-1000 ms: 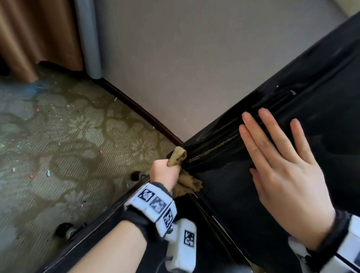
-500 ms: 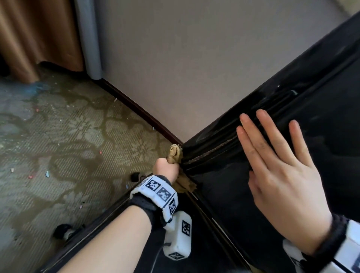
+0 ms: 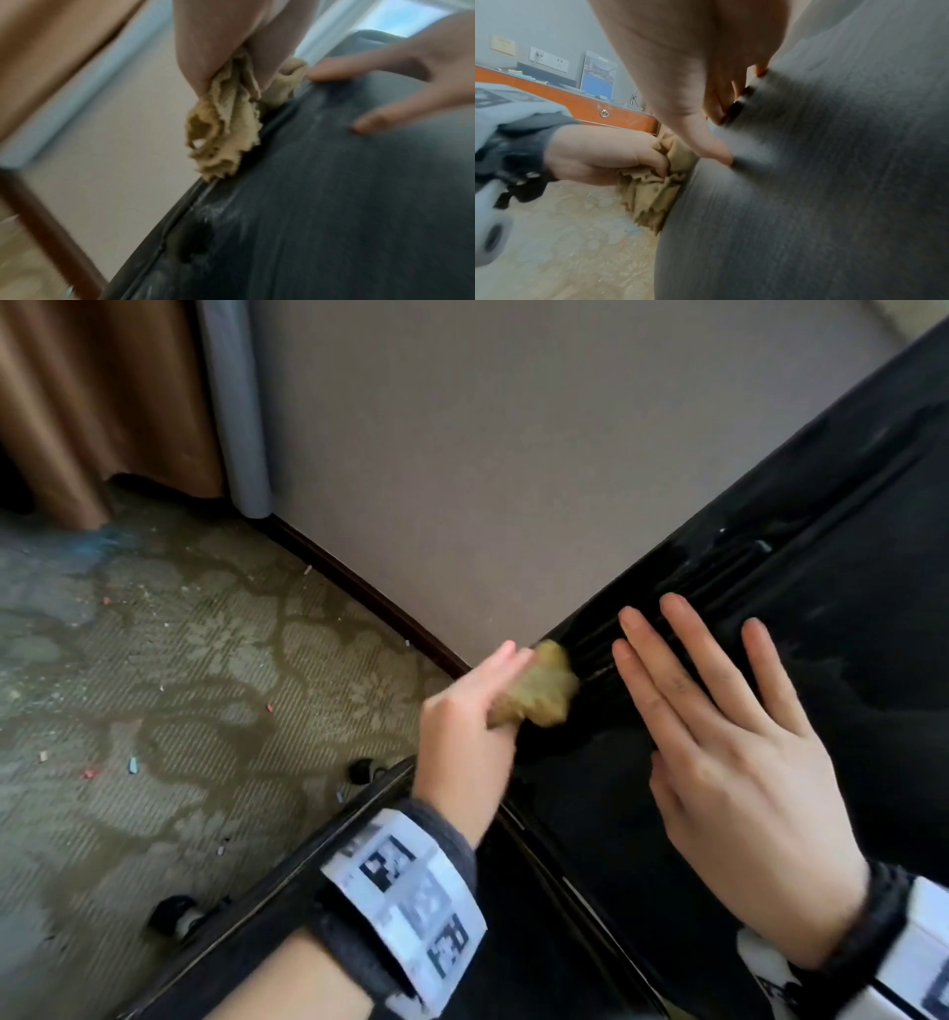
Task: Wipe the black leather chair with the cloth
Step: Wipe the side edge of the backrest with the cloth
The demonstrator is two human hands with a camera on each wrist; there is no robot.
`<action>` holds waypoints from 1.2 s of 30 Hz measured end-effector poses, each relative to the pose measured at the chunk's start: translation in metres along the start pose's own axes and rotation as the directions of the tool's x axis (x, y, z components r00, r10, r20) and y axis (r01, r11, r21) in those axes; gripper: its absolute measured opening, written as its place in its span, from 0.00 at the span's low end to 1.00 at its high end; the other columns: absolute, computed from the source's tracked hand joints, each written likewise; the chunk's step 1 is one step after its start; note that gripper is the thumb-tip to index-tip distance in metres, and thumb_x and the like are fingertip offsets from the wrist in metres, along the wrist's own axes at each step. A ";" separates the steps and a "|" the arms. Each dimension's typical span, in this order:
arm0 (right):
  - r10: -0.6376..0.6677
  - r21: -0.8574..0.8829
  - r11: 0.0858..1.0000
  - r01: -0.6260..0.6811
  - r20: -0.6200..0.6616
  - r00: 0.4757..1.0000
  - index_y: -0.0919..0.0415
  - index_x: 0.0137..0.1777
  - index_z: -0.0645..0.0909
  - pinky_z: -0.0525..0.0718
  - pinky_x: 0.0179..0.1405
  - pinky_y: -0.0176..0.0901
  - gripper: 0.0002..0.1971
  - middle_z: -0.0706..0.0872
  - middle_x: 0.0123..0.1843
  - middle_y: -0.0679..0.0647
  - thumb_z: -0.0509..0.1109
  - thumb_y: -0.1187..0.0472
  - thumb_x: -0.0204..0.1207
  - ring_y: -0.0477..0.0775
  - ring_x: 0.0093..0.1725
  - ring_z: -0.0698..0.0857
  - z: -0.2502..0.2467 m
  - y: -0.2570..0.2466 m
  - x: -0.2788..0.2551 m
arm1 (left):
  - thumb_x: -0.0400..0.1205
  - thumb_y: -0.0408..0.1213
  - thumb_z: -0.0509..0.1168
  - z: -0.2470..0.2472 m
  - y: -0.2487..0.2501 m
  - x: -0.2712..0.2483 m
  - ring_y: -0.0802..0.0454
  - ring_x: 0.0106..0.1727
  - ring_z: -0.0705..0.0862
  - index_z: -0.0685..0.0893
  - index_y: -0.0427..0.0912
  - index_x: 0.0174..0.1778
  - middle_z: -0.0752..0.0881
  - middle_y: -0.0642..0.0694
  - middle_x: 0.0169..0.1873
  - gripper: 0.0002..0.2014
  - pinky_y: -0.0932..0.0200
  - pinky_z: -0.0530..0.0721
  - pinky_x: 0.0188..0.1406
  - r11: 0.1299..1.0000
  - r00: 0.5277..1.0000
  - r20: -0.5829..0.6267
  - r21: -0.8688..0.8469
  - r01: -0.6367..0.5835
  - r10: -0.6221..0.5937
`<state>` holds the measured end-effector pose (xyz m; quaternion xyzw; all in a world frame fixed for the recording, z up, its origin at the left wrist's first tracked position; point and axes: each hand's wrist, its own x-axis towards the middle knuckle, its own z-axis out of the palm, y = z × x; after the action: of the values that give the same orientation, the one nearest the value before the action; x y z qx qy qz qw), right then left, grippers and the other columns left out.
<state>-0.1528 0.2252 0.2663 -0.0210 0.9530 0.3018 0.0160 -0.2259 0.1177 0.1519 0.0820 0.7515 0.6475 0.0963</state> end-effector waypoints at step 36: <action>-0.038 0.326 0.941 0.096 -0.179 0.983 0.63 0.62 0.83 0.65 0.78 0.61 0.18 0.75 0.75 0.56 0.65 0.67 0.72 0.57 0.79 0.67 0.005 0.013 -0.003 | 0.69 0.14 0.60 -0.013 -0.082 0.016 0.50 0.59 0.83 0.86 0.39 0.59 0.86 0.46 0.57 0.26 0.81 0.70 0.58 0.978 0.967 0.254 0.195 -0.079 0.028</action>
<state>-0.1507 0.2384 0.2699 -0.0762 0.9868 0.1329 -0.0518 -0.2441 0.0974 0.0719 0.1927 0.7930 0.5542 0.1639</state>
